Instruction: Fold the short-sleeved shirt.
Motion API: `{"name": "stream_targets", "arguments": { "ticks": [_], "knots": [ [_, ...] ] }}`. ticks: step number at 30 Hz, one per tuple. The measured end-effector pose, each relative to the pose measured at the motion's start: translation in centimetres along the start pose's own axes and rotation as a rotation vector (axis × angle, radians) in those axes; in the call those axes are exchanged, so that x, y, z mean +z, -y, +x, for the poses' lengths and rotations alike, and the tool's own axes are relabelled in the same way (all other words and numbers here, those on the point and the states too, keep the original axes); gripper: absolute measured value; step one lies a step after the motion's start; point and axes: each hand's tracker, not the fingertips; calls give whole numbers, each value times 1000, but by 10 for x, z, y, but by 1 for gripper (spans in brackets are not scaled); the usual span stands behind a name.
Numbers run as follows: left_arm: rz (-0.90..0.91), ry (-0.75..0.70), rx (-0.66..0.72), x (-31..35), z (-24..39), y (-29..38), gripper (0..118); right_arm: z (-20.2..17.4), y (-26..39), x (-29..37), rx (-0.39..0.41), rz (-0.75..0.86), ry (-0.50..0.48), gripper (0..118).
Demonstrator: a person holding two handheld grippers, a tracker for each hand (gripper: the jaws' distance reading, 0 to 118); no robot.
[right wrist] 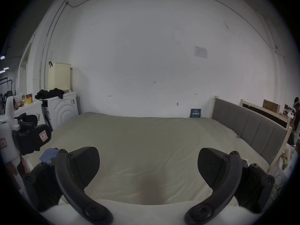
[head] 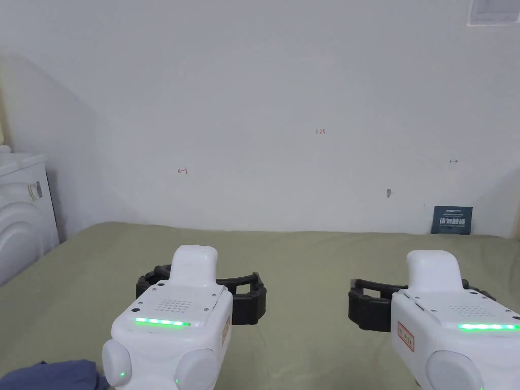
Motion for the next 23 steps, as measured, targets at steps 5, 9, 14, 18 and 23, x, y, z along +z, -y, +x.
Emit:
{"name": "stream_targets", "arguments": {
  "ticks": [5,9,14,18,23],
  "knots": [
    [-5,11,7,-1,1,0,118,-4,0,3,63,17,-18,118],
    [-9,22,2,-1,3,-1,118,6,-4,1,-84,-76,-119,118],
    [-13,9,-9,-2,5,0,118,2,11,-6,-45,23,31,118],
    [-16,-2,-6,-1,4,1,118,10,18,-6,-24,81,-86,118],
    [-14,-13,7,0,2,0,118,0,22,1,83,140,-41,118]
  ]
}}
